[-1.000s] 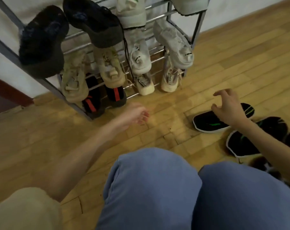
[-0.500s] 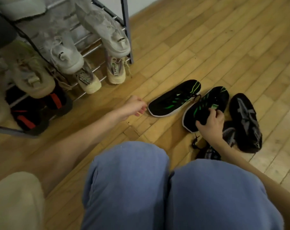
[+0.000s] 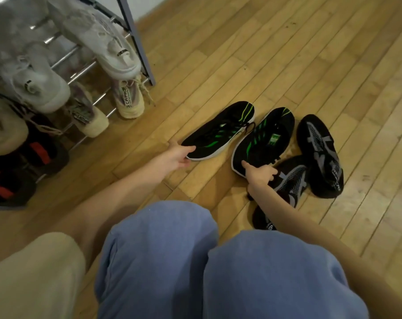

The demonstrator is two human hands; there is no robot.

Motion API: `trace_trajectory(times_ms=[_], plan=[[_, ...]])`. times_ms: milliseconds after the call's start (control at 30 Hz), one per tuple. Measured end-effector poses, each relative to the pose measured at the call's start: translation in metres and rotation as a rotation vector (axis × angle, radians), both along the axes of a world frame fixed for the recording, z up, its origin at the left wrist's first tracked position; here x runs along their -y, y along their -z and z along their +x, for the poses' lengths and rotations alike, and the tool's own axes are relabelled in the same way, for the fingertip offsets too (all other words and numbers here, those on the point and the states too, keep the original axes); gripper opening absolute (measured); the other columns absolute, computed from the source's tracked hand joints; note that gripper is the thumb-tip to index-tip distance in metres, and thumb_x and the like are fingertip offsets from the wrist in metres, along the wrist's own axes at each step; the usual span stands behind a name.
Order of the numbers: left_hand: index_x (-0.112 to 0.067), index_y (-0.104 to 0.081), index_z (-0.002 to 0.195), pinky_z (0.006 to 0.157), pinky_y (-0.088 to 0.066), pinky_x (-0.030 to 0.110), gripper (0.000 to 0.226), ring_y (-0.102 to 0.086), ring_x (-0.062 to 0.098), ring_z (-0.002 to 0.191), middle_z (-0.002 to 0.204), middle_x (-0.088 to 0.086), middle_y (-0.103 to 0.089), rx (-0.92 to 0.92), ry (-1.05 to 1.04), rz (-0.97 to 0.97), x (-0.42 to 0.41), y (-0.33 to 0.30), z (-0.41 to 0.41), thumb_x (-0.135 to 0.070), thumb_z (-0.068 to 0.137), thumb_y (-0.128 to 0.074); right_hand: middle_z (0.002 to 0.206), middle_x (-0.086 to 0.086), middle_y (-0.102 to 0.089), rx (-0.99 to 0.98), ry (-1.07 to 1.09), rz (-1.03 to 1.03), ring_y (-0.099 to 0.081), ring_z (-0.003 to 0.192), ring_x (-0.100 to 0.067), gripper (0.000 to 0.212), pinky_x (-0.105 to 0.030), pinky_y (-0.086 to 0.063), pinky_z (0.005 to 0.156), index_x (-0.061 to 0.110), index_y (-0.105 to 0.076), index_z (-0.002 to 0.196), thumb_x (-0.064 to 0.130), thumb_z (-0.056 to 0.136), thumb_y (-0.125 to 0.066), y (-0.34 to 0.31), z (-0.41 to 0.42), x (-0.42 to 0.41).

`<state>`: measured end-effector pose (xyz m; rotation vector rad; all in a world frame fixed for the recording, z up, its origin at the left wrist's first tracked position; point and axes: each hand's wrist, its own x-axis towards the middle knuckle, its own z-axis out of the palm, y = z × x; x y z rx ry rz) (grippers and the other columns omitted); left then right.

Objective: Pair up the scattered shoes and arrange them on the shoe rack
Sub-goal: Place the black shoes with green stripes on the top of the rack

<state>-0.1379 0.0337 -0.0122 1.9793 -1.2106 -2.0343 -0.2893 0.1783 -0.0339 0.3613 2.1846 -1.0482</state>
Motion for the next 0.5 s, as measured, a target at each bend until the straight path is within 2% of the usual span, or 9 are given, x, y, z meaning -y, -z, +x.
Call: trace_trajectory(times_ms=[33, 100, 167, 233, 333, 400, 500], plan=[[-0.004, -0.042, 0.134, 0.05, -0.049, 0.024, 0.048, -0.057, 0.017, 0.076, 0.118, 0.014, -0.056, -0.024, -0.082, 0.04, 0.0, 0.001, -0.002, -0.012, 0.091, -0.062, 0.148, -0.018, -0.034, 0.005, 0.016, -0.029, -0.037, 0.136, -0.032, 0.093, -0.039, -0.039, 0.106, 0.001, -0.019, 0.145, 0.024, 0.078, -0.079, 0.002, 0.0, -0.002], [0.0, -0.052, 0.112, 0.049, -0.047, 0.021, 0.02, -0.05, 0.014, 0.067, 0.092, 0.012, -0.054, -0.063, -0.205, 0.104, -0.001, -0.001, -0.003, -0.006, 0.093, -0.056, 0.139, -0.015, -0.046, 0.023, 0.053, -0.09, -0.045, 0.129, -0.03, 0.077, -0.039, -0.042, 0.102, 0.003, -0.032, 0.141, 0.023, 0.081, -0.076, 0.001, 0.0, -0.007], [-0.002, -0.051, 0.092, 0.051, -0.047, 0.021, 0.003, -0.048, 0.015, 0.065, 0.085, 0.011, -0.051, -0.118, -0.222, 0.161, -0.001, -0.01, -0.001, -0.003, 0.092, -0.054, 0.131, -0.012, -0.052, 0.002, 0.07, -0.146, -0.05, 0.123, -0.029, 0.066, -0.039, -0.045, 0.101, 0.004, -0.042, 0.135, 0.025, 0.081, -0.075, -0.002, -0.002, -0.01], [-0.002, -0.05, 0.094, 0.051, -0.052, 0.024, 0.007, -0.052, 0.018, 0.068, 0.092, 0.016, -0.053, -0.199, -0.205, 0.207, 0.0, -0.023, 0.003, 0.001, 0.09, -0.054, 0.124, -0.013, -0.057, -0.056, 0.064, -0.196, -0.057, 0.113, -0.028, 0.057, -0.041, -0.05, 0.097, 0.004, -0.047, 0.129, 0.027, 0.083, -0.072, -0.01, -0.004, -0.013], [0.001, -0.05, 0.104, 0.049, -0.056, 0.025, 0.011, -0.06, 0.024, 0.071, 0.096, 0.022, -0.057, -0.32, -0.139, 0.212, -0.005, -0.051, 0.008, 0.004, 0.093, -0.047, 0.114, -0.013, -0.059, -0.114, 0.031, -0.309, -0.065, 0.088, -0.023, 0.041, -0.034, -0.059, 0.068, 0.002, -0.045, 0.121, 0.024, 0.091, -0.062, -0.023, -0.007, -0.014], [0.005, -0.049, 0.111, 0.049, -0.055, 0.023, 0.017, -0.067, 0.023, 0.064, 0.093, 0.022, -0.06, -0.343, -0.073, 0.102, -0.007, -0.069, 0.01, 0.003, 0.095, -0.044, 0.111, -0.012, -0.055, -0.119, 0.027, -0.364, -0.063, 0.079, -0.019, 0.029, -0.029, -0.056, 0.06, 0.005, -0.039, 0.117, 0.018, 0.096, -0.055, -0.033, -0.01, -0.013], [0.006, -0.051, 0.121, 0.042, -0.048, 0.02, 0.028, -0.064, 0.015, 0.048, 0.08, 0.016, -0.061, -0.227, 0.021, -0.229, -0.006, -0.086, 0.02, -0.002, 0.094, -0.046, 0.11, -0.014, -0.055, -0.128, 0.029, -0.408, -0.059, 0.073, -0.015, 0.024, -0.023, -0.049, 0.057, 0.005, -0.041, 0.12, 0.016, 0.1, -0.047, -0.049, -0.01, -0.013]])
